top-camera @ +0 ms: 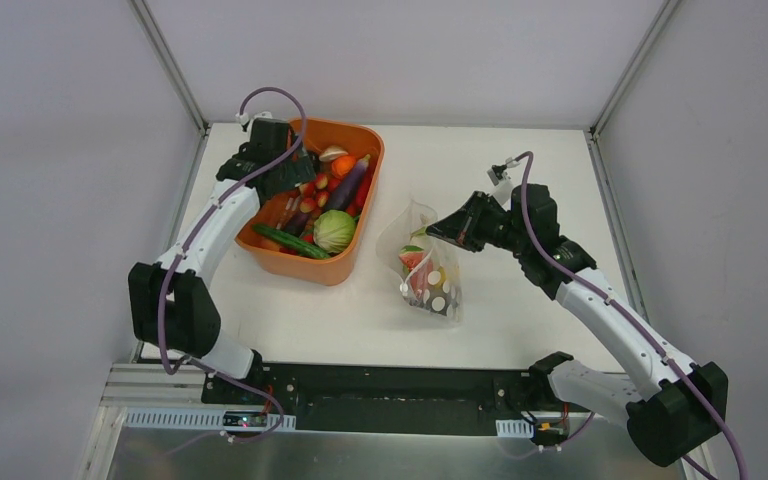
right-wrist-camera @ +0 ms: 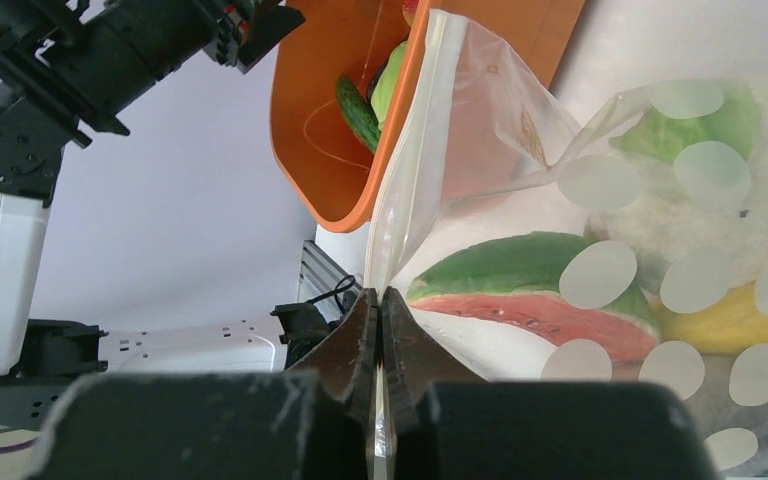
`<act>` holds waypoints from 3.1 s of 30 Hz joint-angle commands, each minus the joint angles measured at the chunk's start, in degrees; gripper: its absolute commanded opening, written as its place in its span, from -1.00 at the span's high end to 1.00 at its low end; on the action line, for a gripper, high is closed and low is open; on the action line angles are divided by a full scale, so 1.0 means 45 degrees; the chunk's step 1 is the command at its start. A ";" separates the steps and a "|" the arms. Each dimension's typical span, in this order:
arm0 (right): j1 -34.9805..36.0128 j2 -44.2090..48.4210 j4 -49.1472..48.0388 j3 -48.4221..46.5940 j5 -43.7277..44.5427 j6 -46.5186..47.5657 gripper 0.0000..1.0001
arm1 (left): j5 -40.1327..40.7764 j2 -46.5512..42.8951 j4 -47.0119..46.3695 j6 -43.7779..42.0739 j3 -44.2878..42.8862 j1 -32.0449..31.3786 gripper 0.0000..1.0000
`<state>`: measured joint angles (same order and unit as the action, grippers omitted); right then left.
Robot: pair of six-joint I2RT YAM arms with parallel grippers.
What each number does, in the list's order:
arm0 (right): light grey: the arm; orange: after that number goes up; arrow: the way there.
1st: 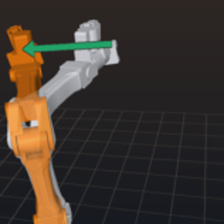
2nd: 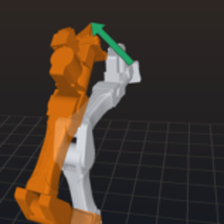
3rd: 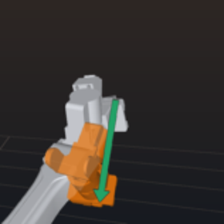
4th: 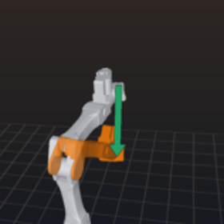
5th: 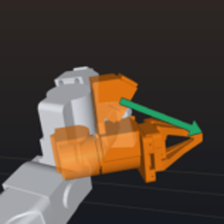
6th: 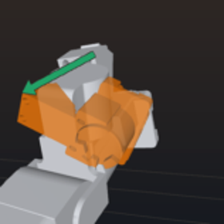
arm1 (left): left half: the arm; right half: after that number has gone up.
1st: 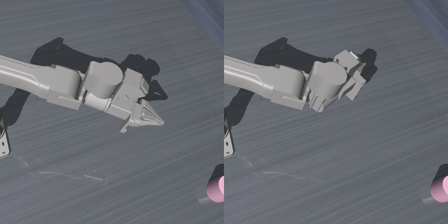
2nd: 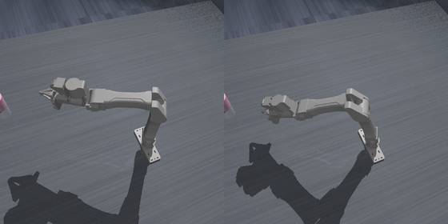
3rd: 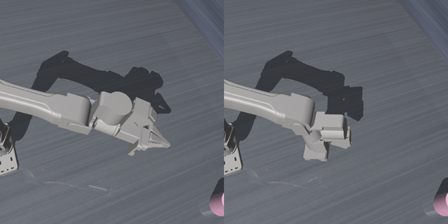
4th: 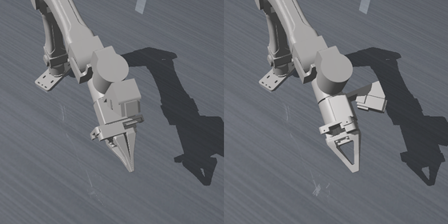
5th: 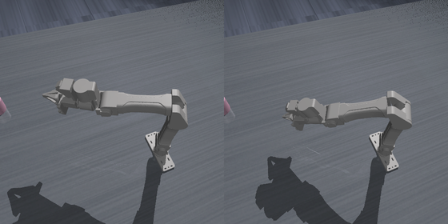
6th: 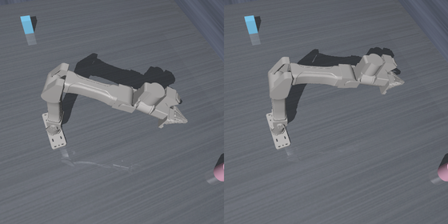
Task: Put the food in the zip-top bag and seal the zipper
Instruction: Pick up the fake vegetable from the bin, then place the fake vegetable in the zipper food storage bag.
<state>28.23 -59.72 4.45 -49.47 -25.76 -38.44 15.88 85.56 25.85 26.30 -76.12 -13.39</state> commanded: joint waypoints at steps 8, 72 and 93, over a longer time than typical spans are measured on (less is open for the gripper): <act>0.0035 0.0125 -0.0521 -0.0164 -0.0031 0.0013 1.00 | 0.2594 0.1559 -0.2048 0.2836 -0.0954 0.0358 -0.98; 0.0052 0.0306 -0.0646 0.0035 -0.0182 -0.0148 0.99 | -0.5947 -0.6300 -0.4651 0.3613 0.4111 -0.3120 0.56; 0.0041 0.0909 -0.0874 0.0240 0.0176 -0.0170 0.99 | -0.4840 -0.2615 -0.5245 0.4300 0.2809 -0.7286 0.56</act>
<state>28.27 -57.47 4.12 -48.40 -25.36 -38.94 -6.39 72.64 1.63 44.99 -60.51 -44.21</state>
